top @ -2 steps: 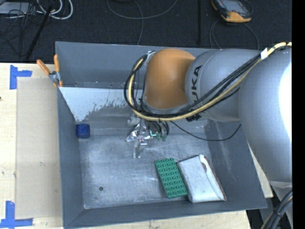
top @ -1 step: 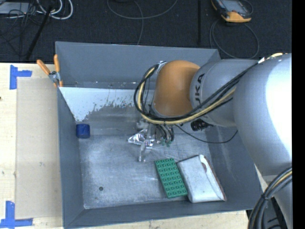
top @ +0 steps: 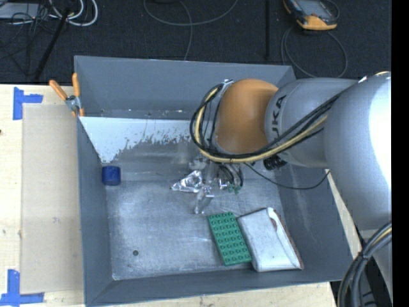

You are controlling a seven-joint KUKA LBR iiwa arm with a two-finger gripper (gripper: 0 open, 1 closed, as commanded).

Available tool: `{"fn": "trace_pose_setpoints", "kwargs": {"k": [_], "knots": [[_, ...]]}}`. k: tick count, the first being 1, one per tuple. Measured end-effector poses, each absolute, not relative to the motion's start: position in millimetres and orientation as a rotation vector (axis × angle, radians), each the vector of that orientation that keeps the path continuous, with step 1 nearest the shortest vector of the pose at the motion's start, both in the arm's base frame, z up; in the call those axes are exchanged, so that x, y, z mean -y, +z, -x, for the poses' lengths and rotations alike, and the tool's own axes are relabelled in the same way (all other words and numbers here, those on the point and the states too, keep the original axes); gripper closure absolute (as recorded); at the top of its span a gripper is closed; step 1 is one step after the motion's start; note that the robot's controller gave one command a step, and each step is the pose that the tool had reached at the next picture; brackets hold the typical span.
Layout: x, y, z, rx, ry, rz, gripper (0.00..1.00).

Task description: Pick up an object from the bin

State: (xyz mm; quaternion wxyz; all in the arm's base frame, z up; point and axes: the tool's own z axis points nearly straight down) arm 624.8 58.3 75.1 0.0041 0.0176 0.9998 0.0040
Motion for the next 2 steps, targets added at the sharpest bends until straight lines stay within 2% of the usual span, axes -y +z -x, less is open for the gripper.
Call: {"fn": "trace_pose_setpoints", "kwargs": {"k": [2], "knots": [[-60.9, 77.3, -626.3, -3.14, 0.003, -0.052, 0.0]]}}
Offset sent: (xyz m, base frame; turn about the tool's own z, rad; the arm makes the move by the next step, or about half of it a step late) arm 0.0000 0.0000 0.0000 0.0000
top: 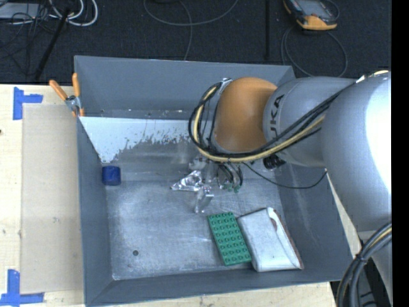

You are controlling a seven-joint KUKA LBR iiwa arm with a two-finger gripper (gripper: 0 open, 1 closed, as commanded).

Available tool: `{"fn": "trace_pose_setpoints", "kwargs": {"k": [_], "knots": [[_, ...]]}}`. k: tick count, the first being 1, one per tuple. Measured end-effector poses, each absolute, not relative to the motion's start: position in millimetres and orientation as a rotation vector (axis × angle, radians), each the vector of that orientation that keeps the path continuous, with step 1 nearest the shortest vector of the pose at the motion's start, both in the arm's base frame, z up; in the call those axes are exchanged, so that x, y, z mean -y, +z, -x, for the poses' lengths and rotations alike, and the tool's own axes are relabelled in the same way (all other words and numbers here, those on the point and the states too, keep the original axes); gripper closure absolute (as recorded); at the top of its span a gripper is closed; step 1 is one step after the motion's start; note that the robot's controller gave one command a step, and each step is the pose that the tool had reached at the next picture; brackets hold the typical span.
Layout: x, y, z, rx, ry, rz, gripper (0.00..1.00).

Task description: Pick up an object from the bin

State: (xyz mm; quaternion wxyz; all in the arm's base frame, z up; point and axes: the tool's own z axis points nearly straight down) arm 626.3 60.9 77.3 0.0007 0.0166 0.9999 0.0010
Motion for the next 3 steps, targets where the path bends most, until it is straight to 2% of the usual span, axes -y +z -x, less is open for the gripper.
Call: {"fn": "trace_pose_setpoints", "kwargs": {"k": [1, 2, 3], "knots": [[-61, 78, -626.4, -3.14, 0.002, -0.053, 0.0], [-61, 81, -629.7, -3.129, 0.005, -0.056, 1.0], [-61, 90, -630.3, -3.139, 0.002, -0.057, 1.0]]}}
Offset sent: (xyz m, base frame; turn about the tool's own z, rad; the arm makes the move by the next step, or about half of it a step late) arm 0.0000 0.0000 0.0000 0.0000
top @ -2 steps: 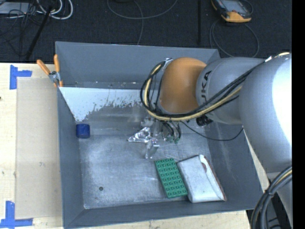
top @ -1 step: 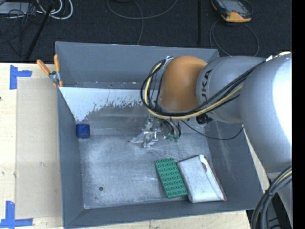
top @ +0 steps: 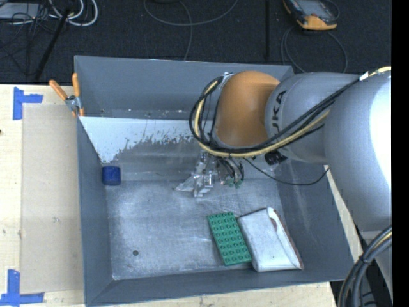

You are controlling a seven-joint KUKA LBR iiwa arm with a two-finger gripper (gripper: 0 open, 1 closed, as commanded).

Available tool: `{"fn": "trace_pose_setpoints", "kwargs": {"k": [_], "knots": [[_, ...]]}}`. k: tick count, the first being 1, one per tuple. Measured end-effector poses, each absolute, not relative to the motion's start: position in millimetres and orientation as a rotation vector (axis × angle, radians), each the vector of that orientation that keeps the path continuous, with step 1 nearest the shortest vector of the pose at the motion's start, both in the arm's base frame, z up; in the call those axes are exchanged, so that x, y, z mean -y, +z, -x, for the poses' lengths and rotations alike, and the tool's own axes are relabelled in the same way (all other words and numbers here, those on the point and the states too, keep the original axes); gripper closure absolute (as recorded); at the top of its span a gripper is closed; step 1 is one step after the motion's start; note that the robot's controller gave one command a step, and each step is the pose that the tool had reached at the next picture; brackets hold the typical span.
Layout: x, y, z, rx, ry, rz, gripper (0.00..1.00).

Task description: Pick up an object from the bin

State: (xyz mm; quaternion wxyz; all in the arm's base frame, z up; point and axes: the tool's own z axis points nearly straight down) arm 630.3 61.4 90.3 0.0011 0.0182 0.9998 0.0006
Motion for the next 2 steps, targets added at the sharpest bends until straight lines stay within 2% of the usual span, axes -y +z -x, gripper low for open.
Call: {"fn": "trace_pose_setpoints", "kwargs": {"k": [1, 2], "knots": [[-61, 140, -631.9, -3.135, 0.003, -0.059, 1.0], [-62, 154, -632.7, -3.138, 0.002, -0.061, 1.0]]}}
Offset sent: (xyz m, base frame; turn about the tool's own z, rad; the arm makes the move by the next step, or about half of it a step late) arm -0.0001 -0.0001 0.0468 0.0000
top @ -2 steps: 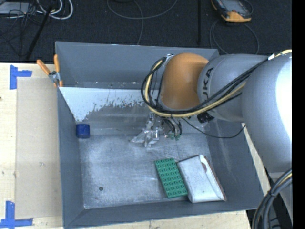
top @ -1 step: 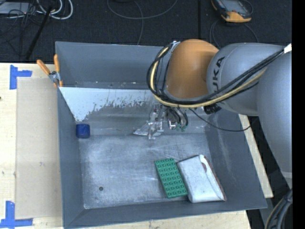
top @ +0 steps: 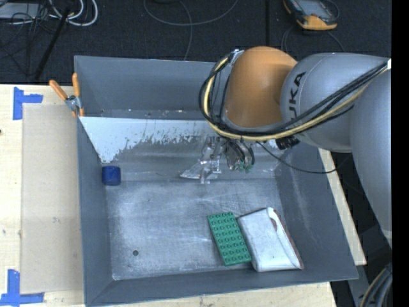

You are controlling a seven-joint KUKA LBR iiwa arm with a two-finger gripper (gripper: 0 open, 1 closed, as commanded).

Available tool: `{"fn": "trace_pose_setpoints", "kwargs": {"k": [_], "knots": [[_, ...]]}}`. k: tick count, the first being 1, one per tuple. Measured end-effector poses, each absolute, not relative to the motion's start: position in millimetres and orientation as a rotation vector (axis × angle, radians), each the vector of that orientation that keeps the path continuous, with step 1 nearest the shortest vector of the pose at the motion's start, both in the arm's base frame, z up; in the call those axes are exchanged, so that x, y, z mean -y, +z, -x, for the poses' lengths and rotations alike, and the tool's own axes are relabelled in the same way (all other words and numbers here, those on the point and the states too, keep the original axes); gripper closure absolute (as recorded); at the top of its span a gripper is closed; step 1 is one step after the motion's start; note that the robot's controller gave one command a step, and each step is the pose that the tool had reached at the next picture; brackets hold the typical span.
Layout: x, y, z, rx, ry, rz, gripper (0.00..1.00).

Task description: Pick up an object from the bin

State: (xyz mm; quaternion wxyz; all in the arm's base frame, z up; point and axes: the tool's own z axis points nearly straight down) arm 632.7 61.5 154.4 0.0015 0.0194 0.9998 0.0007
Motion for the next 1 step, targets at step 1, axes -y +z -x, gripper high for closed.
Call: {"fn": "trace_pose_setpoints", "kwargs": {"k": [1], "knots": [[-61.6, 173.7, -633.6, -3.137, 0.003, -0.062, 1.0]]}}
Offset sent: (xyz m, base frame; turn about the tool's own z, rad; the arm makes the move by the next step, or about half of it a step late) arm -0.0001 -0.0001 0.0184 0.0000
